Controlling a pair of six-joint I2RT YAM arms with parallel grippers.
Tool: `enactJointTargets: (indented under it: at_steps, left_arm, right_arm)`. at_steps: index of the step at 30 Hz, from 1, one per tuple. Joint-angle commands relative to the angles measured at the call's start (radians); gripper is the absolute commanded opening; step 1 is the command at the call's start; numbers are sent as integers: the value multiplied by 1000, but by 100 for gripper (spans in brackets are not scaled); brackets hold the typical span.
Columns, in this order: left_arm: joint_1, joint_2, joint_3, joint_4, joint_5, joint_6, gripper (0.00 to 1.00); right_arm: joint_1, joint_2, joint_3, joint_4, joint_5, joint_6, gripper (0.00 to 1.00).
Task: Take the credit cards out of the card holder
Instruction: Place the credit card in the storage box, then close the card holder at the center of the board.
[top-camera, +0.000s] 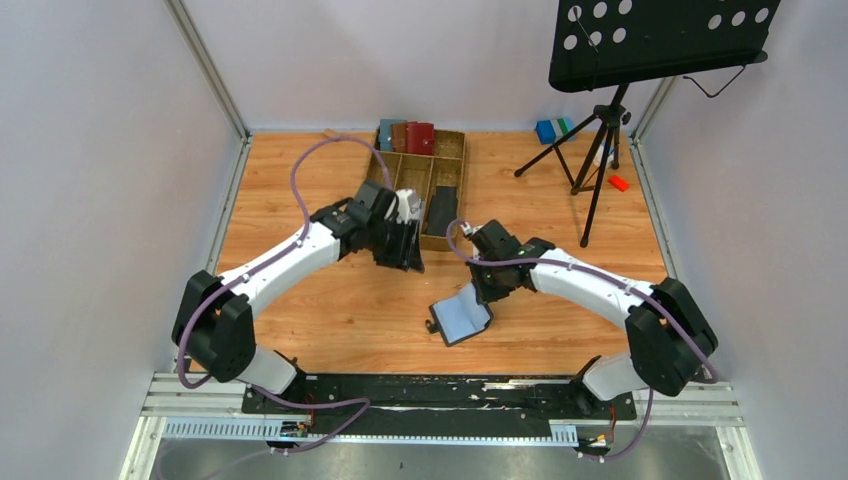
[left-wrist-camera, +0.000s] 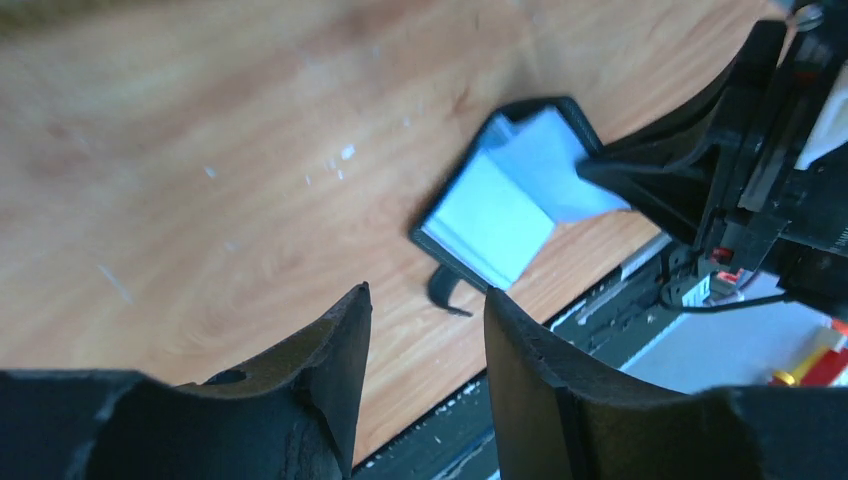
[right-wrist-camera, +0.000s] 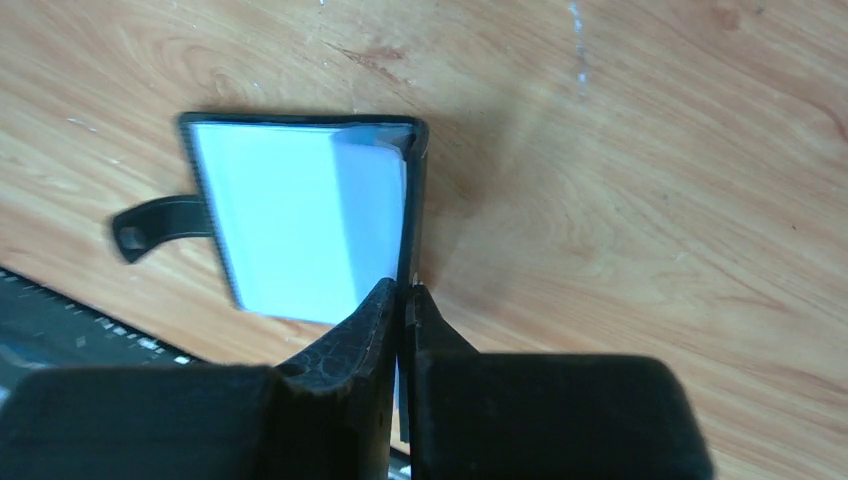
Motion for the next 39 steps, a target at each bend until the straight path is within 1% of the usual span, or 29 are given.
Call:
enactJointTargets:
  at_steps: [1, 3, 6, 9, 11, 13, 15, 16, 20, 25, 30, 31, 32, 34, 36, 37, 38, 39]
  left_arm:
    - [-7, -88, -159, 132, 37, -135, 52]
    - [-7, -118, -184, 112, 25, -127, 52]
    - [-7, -140, -200, 57, 23, -103, 52]
    - [-8, -142, -245, 43, 59, -110, 51]
    - [-8, -150, -287, 57, 84, -128, 51]
    - [-11, -163, -339, 91, 128, -159, 51]
    - [-23, -167, -381, 129, 164, -193, 51]
    - [-30, -166, -399, 148, 178, -208, 51]
    - [-60, -160, -463, 237, 217, -276, 51]
    - [-70, -142, -551, 396, 275, -367, 54]
    - [-77, -118, -589, 495, 301, -419, 55]
    - [-78, -111, -589, 497, 301, -421, 55]
    - [-79, -103, -590, 493, 299, -421, 53]
    - [-79, -91, -578, 454, 279, -399, 50]
    - [-79, -83, -555, 380, 242, -358, 44]
    - [-79, -79, -546, 361, 233, -347, 41]
    - [-80, -75, -541, 348, 231, -337, 35]
    - [-79, -69, -537, 342, 232, -335, 32]
  right_arm:
    - [99, 70, -35, 72, 212, 4, 0]
    - [114, 103, -51, 102, 192, 17, 0]
    - [136, 120, -42, 95, 214, 38, 0]
    - [141, 90, -24, 77, 254, 63, 0]
    - [139, 49, -17, 82, 227, 61, 0]
    - [139, 3, -19, 102, 165, 57, 0]
    - [139, -37, -27, 133, 60, 49, 0]
    - [139, -51, -28, 140, 32, 50, 0]
    - [134, -77, -15, 126, 10, 53, 0]
    - [105, -98, -20, 159, -101, 64, 0]
    - [81, -92, -16, 169, -186, 68, 1]
    - [80, -96, -16, 178, -213, 68, 8]
    - [79, -99, -19, 189, -240, 71, 19]
    - [80, -105, -29, 215, -284, 85, 30]
    - [81, -102, -47, 251, -342, 93, 36]
    - [80, -95, -57, 272, -371, 97, 37]
    - [80, -85, -67, 303, -400, 101, 37]
    - [80, -71, -80, 328, -430, 107, 38]
